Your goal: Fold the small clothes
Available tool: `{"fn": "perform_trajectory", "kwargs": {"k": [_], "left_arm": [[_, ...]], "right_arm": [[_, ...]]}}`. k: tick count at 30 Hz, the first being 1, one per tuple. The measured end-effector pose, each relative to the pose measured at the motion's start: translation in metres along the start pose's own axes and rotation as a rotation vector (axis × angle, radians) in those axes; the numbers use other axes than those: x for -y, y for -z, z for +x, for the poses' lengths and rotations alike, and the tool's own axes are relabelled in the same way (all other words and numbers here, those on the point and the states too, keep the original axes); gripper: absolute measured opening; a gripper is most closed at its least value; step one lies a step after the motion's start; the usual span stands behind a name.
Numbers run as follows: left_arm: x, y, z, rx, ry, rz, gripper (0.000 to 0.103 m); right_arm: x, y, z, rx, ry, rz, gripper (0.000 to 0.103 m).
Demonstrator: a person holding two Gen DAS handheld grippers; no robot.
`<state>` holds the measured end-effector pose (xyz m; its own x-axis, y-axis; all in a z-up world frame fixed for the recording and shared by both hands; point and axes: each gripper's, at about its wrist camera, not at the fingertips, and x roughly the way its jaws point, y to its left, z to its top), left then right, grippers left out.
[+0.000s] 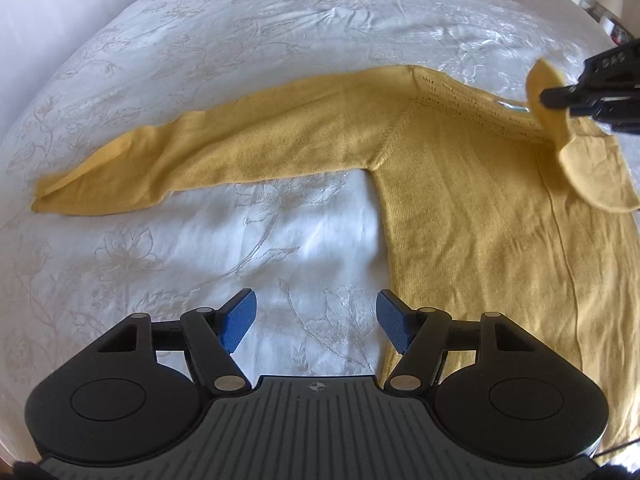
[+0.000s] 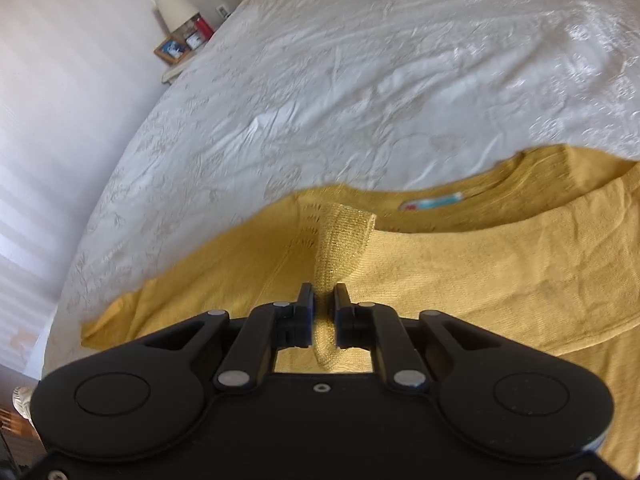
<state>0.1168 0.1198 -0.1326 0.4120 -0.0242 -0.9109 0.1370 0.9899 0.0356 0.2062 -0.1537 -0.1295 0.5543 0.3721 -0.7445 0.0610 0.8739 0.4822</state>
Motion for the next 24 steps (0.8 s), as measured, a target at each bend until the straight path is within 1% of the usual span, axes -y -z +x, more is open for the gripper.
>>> {"fn": "perform_trajectory", "kwargs": {"k": [1,3,5,6,7,10,18,21,24], "left_arm": [[0.001,-0.001,0.002,-0.003,0.001,-0.010,0.066],[0.006,-0.004,0.005,-0.011,0.016,-0.033,0.066],[0.011,-0.005,0.009,-0.016,0.045,-0.057,0.066],[0.015,-0.007,0.010,-0.016,0.057,-0.064,0.066],[0.018,-0.009,0.012,-0.013,0.065,-0.067,0.066],[0.033,-0.020,0.018,-0.002,0.079,-0.058,0.066],[0.073,-0.061,0.043,0.035,0.133,-0.010,0.066],[0.089,-0.074,0.059,0.035,0.147,0.025,0.066],[0.101,-0.084,0.074,0.028,0.161,0.046,0.066]], "right_arm": [[-0.001,0.002,0.004,-0.002,-0.005,-0.010,0.026],[-0.005,0.007,0.013,-0.003,-0.038,-0.036,0.027],[-0.003,0.011,0.013,0.002,-0.095,-0.039,0.042],[0.001,0.013,0.010,0.008,-0.115,-0.037,0.057],[0.006,0.014,0.006,0.015,-0.117,-0.039,0.063],[0.023,0.019,-0.006,0.017,-0.071,-0.052,0.063],[0.087,0.053,-0.041,-0.029,0.133,-0.099,0.063],[0.103,0.069,-0.047,-0.040,0.204,-0.124,0.066],[0.114,0.084,-0.047,-0.062,0.266,-0.151,0.066]]}}
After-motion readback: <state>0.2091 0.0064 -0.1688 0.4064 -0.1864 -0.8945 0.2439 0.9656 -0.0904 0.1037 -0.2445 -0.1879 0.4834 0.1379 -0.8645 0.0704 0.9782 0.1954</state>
